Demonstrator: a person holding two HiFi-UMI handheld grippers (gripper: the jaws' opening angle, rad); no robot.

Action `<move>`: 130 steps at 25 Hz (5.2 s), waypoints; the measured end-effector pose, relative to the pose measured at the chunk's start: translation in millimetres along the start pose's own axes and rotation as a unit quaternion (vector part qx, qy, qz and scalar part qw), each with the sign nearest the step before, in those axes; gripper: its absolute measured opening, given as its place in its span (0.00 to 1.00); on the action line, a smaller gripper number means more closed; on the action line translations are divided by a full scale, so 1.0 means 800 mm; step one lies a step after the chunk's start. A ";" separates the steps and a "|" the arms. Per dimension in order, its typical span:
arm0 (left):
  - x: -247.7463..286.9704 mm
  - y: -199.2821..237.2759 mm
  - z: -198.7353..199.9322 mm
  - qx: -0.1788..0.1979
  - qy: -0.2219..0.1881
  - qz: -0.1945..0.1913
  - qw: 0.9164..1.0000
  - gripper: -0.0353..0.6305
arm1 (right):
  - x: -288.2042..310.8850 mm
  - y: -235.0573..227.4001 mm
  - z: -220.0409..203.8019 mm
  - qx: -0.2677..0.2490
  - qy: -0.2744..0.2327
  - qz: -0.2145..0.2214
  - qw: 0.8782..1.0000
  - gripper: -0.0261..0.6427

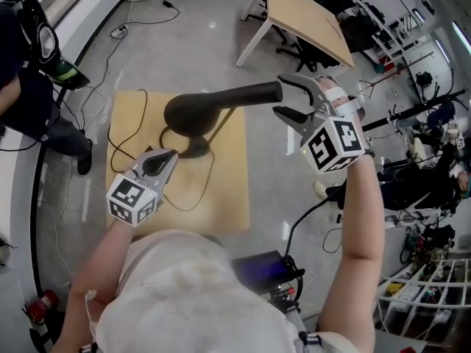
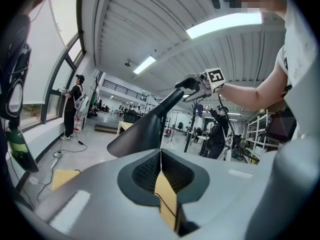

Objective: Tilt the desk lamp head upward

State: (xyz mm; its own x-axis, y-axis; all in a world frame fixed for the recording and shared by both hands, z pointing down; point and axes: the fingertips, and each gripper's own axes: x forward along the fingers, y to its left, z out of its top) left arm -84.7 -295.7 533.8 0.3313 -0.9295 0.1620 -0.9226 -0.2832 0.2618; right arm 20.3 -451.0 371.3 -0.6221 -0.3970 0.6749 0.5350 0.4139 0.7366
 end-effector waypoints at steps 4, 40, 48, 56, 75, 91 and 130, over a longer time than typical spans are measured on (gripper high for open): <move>-0.001 0.002 -0.002 -0.001 0.001 0.001 1.000 0.06 | 0.013 0.002 0.007 -0.044 0.008 0.023 0.999 0.50; 0.003 0.063 0.012 -0.060 0.006 0.025 0.998 0.12 | 0.011 0.023 0.004 0.006 -0.019 -0.025 0.999 0.41; 0.023 0.096 0.017 -0.148 0.003 0.046 0.988 0.30 | 0.008 0.026 -0.001 0.032 -0.031 -0.047 0.998 0.41; 0.041 0.113 0.017 -0.206 0.009 0.035 0.978 0.42 | 0.009 0.027 -0.004 0.054 -0.042 -0.067 0.995 0.41; 0.022 0.114 0.071 -0.094 -0.007 0.082 0.992 0.40 | 0.015 0.046 -0.009 0.124 -0.064 -0.112 0.984 0.40; -0.010 0.107 0.140 0.033 -0.027 0.106 0.993 0.40 | 0.022 0.064 -0.013 0.180 -0.053 -0.103 0.977 0.38; -0.013 0.042 0.249 0.118 -0.103 0.112 0.981 0.36 | 0.040 0.112 -0.028 0.274 -0.045 -0.101 0.955 0.37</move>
State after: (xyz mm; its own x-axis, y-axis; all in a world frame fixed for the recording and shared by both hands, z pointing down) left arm -158.8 -342.7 351.3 0.0910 -0.9958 -0.0112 -0.9958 -0.0911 0.0100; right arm 61.0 -444.8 459.5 -0.7409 -0.4529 0.4960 0.0338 0.7124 0.7010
